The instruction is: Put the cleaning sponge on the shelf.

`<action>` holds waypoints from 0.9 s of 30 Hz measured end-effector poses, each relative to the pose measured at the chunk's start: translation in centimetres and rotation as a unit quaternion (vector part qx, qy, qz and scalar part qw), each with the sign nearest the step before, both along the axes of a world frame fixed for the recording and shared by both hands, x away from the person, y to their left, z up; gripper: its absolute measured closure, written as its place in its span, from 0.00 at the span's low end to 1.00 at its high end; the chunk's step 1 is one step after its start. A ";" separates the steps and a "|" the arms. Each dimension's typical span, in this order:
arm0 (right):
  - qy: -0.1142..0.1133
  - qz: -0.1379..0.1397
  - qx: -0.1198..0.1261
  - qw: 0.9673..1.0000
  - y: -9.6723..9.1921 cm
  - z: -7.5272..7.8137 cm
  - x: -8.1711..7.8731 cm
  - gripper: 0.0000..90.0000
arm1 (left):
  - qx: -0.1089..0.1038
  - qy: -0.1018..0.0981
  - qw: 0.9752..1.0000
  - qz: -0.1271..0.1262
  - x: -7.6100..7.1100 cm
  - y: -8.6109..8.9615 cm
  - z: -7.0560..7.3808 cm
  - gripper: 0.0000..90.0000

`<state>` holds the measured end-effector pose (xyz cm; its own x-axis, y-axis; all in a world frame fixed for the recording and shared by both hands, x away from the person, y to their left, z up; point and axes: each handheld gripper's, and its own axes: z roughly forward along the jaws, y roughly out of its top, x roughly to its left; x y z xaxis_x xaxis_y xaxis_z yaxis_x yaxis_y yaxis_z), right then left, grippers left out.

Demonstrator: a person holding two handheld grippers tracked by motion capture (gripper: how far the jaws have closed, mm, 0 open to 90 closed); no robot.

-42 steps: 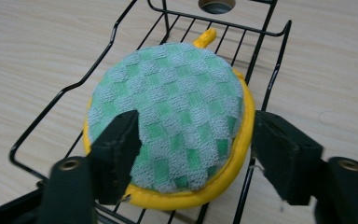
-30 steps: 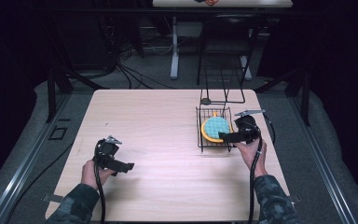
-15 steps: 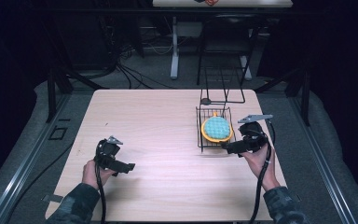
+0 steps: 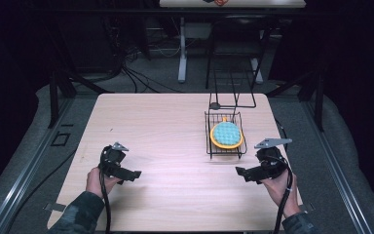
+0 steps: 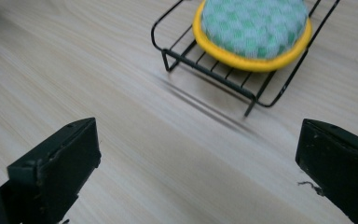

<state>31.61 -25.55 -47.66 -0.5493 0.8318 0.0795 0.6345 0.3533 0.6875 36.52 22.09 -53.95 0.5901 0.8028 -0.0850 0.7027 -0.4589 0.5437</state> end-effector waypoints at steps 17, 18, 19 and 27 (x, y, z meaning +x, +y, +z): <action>0.053 -0.026 -0.018 0.998 -1.8 -4.5 -1.9 0.00 | -0.003 -0.001 1.000 -0.002 0.1 0.0 0.1 0.00; 0.058 -0.027 -0.021 0.998 -1.8 -4.7 -1.9 0.00 | -0.004 -0.001 1.000 -0.003 0.1 0.0 0.1 0.00; 0.059 -0.026 -0.021 0.998 -1.8 -4.8 -1.8 0.00 | -0.004 -0.001 1.000 -0.003 0.1 0.0 0.2 0.00; 0.063 -0.031 -0.022 0.997 -2.1 -5.0 -1.9 0.00 | -0.002 0.000 1.000 -0.003 0.1 -0.3 0.1 0.00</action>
